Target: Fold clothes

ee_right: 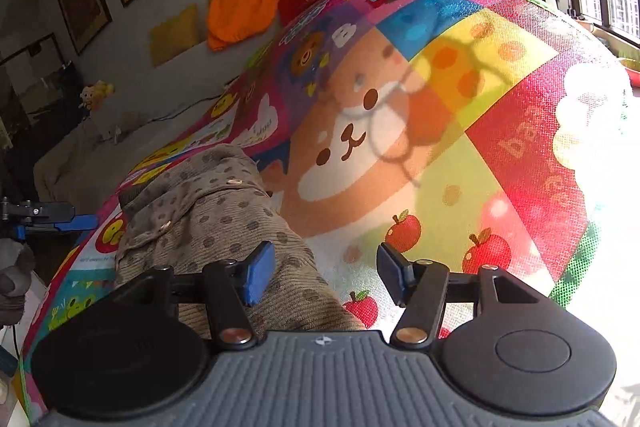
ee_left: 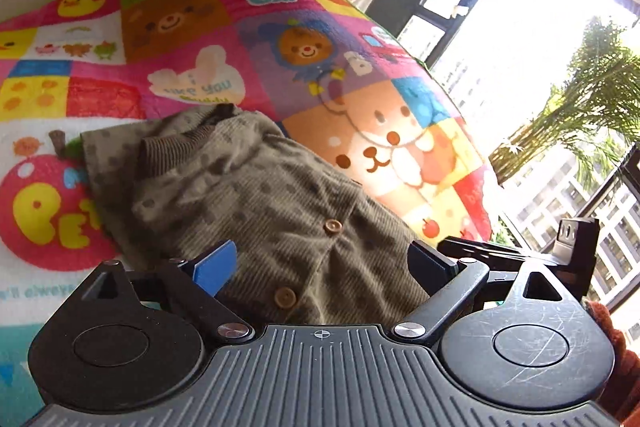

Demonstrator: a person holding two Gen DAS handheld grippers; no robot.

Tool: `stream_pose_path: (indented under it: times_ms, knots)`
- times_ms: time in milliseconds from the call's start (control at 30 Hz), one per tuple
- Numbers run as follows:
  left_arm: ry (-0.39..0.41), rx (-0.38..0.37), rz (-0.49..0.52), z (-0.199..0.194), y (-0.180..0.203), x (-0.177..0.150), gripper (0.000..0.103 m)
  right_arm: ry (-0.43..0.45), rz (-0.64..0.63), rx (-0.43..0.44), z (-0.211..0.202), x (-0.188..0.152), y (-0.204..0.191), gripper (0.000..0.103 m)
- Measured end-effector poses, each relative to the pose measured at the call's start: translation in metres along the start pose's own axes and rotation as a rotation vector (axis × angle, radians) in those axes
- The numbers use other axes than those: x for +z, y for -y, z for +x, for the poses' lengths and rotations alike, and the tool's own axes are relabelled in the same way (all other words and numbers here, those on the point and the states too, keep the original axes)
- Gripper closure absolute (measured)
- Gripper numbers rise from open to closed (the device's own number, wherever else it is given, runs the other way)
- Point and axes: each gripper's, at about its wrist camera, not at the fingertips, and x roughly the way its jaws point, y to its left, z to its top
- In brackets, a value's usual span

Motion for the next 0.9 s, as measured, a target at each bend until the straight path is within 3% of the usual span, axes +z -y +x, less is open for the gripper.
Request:
stream_pose_path:
  times_ms: [100, 333, 500, 600, 700, 800, 900]
  knots:
    - [-0.011, 0.019, -0.01, 0.004, -0.003, -0.009, 0.007, -0.05, 0.005, 0.042, 0.012, -0.012, -0.008, 0.059]
    - [0.033, 0.118, -0.052, 0.011, -0.028, -0.006, 0.005, -0.126, -0.094, 0.155, -0.029, -0.063, -0.079, 0.057]
    - [0.042, 0.125, -0.06, 0.002, -0.032, -0.004, 0.005, -0.186, -0.233, 0.257, -0.052, -0.09, -0.128, 0.05]
    - [0.049, 0.096, -0.018, -0.008, -0.025, -0.001, 0.004, -0.175, -0.277, 0.24, -0.067, -0.081, -0.128, 0.048]
    - [0.059, 0.042, 0.035, -0.005, -0.016, 0.013, 0.002, -0.104, -0.276, 0.173, -0.077, -0.055, -0.116, 0.042]
    - [0.056, 0.004, 0.055, 0.019, -0.012, 0.032, 0.002, -0.04, -0.277, 0.122, -0.074, -0.026, -0.11, 0.042]
    - [0.061, 0.029, 0.021, 0.052, -0.026, 0.052, 0.002, -0.004, -0.273, 0.108, -0.06, 0.003, -0.109, 0.042]
